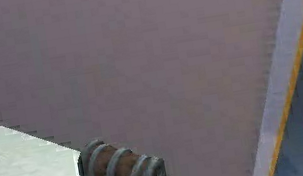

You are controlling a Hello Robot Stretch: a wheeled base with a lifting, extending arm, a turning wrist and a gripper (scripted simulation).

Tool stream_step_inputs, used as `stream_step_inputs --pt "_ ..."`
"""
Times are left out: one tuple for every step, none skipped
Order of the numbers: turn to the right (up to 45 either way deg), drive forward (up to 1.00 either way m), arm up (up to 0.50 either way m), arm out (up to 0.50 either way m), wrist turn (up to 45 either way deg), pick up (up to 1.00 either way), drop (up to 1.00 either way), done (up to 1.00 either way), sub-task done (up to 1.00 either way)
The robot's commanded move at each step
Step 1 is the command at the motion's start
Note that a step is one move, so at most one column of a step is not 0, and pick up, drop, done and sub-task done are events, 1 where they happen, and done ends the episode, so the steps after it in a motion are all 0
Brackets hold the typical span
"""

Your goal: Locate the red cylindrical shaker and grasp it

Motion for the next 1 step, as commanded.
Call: stream_step_inputs --pt "45.0 0.0 0.0 0.0 0.0 0.0 0.0 0.0 0.0"
